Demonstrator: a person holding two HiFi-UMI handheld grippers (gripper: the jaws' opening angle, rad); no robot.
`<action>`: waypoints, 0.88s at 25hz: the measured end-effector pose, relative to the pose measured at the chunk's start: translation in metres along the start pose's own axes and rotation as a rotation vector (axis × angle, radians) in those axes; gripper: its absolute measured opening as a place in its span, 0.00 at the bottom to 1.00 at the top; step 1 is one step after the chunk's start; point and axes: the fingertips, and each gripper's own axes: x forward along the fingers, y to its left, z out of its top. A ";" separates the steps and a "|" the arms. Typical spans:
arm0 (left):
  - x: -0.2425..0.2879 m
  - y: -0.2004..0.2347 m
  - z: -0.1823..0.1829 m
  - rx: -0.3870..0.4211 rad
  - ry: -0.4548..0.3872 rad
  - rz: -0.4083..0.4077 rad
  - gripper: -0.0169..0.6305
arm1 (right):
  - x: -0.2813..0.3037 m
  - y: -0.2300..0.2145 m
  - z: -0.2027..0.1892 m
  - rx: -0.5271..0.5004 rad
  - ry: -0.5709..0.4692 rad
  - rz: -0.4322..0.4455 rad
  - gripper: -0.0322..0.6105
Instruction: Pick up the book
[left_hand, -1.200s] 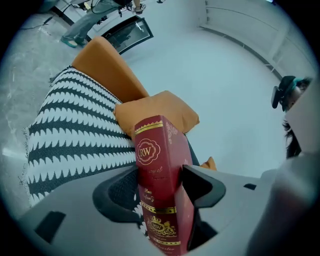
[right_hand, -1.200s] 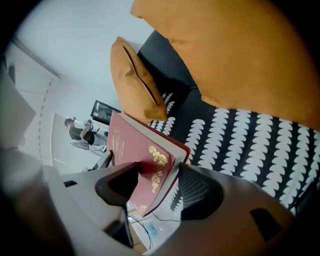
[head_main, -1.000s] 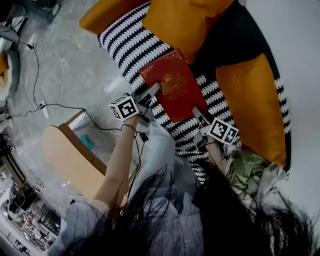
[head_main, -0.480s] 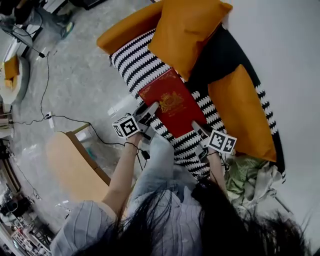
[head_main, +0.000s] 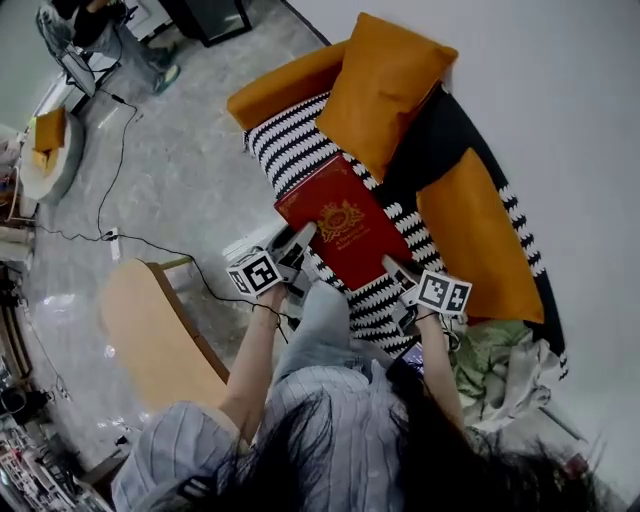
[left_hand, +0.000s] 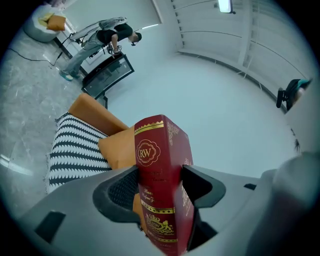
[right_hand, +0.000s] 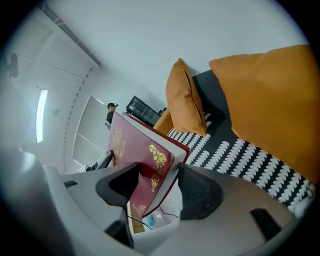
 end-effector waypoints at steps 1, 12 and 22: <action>-0.006 -0.006 0.002 0.007 -0.012 -0.001 0.47 | -0.003 0.005 0.000 -0.013 0.001 0.009 0.46; -0.046 -0.061 0.004 0.010 -0.095 -0.023 0.47 | -0.044 0.045 0.000 -0.112 -0.016 0.063 0.46; -0.080 -0.089 -0.005 0.037 -0.122 -0.017 0.47 | -0.072 0.060 -0.023 -0.125 -0.023 0.095 0.46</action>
